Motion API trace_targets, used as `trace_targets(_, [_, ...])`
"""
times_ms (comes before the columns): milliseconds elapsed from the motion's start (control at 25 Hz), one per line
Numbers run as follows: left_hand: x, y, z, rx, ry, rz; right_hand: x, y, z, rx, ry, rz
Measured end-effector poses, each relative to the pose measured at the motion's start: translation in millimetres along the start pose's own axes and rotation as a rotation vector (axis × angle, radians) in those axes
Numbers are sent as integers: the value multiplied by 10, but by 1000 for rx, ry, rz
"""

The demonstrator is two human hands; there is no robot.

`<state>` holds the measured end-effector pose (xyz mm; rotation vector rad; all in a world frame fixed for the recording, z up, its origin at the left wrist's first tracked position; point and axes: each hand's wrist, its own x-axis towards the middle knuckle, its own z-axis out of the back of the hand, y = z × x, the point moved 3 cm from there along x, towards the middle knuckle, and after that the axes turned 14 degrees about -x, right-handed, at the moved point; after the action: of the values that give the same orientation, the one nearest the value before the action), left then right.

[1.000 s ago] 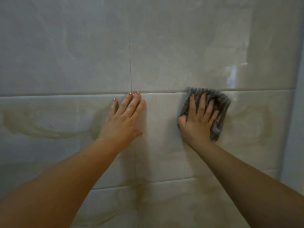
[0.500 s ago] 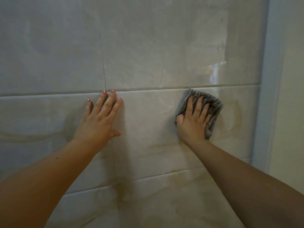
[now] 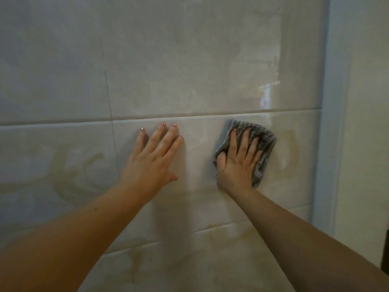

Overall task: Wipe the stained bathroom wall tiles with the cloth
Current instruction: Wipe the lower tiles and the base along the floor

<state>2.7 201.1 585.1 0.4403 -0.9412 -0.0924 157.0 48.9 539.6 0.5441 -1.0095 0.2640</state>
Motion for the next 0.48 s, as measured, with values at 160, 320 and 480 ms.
trace_targets(160, [185, -127, -87, 8, -36, -15, 558, -323, 103, -1, 75, 19])
trace_targets(320, [189, -142, -171, 10, -37, -21, 404, -834, -3, 40, 84, -306])
trace_targets(480, [279, -236, -114, 32, 28, -9, 209, -716, -4, -22, 189, -98])
